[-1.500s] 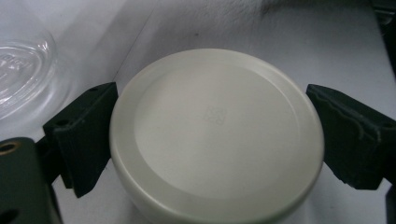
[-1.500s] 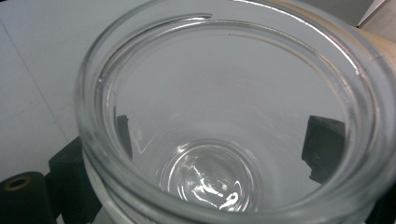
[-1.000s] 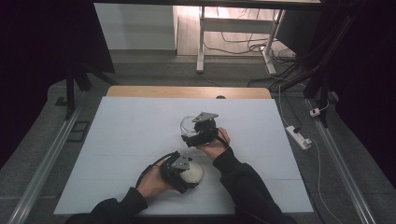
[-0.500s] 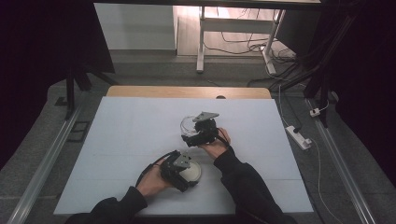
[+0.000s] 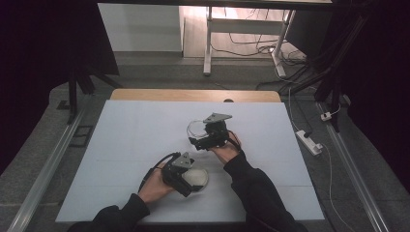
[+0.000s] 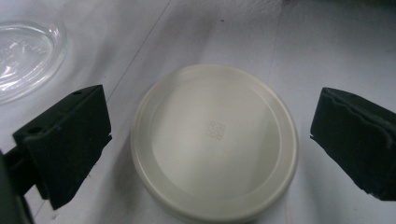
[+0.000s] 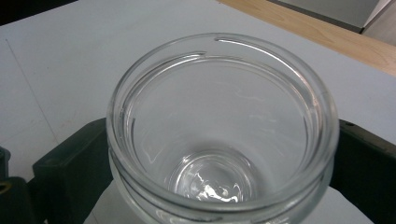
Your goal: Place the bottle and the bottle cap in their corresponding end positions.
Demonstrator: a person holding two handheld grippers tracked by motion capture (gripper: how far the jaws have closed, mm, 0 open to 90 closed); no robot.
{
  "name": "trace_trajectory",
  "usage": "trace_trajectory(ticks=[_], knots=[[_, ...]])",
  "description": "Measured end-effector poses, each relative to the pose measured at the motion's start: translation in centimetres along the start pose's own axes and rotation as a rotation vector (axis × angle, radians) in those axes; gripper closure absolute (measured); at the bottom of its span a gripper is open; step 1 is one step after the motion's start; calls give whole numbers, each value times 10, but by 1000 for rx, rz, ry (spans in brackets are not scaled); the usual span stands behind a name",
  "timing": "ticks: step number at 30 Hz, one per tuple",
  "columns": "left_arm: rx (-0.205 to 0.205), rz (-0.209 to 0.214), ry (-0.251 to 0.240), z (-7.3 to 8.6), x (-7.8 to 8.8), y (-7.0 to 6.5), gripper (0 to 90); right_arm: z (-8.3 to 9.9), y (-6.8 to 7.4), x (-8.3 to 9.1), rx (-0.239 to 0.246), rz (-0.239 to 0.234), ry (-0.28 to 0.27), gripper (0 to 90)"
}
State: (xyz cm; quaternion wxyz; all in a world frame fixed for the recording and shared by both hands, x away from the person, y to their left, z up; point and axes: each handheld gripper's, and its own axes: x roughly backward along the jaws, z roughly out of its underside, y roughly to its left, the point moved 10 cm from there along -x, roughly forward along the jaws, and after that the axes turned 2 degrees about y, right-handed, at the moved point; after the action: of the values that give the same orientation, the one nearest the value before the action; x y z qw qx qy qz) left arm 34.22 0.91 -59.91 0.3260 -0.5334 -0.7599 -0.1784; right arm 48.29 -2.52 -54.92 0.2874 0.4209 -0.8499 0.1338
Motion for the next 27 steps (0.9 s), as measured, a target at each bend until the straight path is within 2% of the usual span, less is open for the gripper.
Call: trace_trajectory(ticks=[3, 12, 18, 27], knots=[[29, 21, -14, -1, 4, -1, 0, 3, 0, 1, -8, -4, 9, 0], [73, -4, -37, 0, 21, 2, 0, 2, 2, 9, -5, -3, -4, 0], [79, -9, -34, 3, 33, 1, 0, 5, 2, 17, 6, 3, -8, 0], [108, -13, -60, 3, 46, 0, 0, 9, 2, 32, -30, -7, -30, 0]])
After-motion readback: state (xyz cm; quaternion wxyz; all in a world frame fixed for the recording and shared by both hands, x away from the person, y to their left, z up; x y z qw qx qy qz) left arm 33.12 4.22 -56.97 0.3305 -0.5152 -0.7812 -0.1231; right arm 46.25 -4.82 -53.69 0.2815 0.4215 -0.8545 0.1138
